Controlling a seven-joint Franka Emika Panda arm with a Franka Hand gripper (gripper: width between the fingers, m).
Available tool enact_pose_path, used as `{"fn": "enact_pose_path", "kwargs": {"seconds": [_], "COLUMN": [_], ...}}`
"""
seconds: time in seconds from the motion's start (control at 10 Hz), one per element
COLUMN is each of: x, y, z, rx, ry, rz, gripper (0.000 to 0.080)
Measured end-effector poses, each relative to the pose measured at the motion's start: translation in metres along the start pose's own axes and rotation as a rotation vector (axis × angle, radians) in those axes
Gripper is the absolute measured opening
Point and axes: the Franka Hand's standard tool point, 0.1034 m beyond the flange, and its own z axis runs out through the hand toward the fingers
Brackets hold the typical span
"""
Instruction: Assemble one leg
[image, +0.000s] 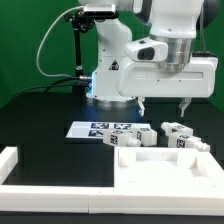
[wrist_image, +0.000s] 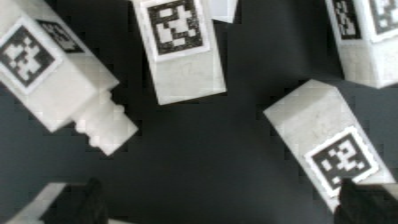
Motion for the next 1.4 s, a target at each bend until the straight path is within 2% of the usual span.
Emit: {"fn": "enact_pose_path", "kwargs": {"seconds": [0.1,0.2,0.5,0.8,0.9,1.0,1.3,1.4], "x": [0.002,0.003,-0.001,-0.012,-0.015,-0.011,-0.021,-0.030], "y": [0.001,0.008,0.006,0.018,0.015,0.012,0.014,0.013], "z": [-0.003,-0.001,0.001,0.009,0.008,0.009,0.011,0.012], "rx": [-0.013,-0.012,-0.010,-0.029,-0.039,-0.043,-0.053,-0.054], "ry": [0.008,0.005,-0.025,-0.303,-0.430,-0.480,-0.704,-0.829], "rz": [-0.182,-0.278,-0.269,-0.164,-0.150,-0.160,-0.140,-0.082], "gripper": [0.0649,0.0649,0.0649,0.0649,0.0649,0.0649,0.0649,0.0649]}}
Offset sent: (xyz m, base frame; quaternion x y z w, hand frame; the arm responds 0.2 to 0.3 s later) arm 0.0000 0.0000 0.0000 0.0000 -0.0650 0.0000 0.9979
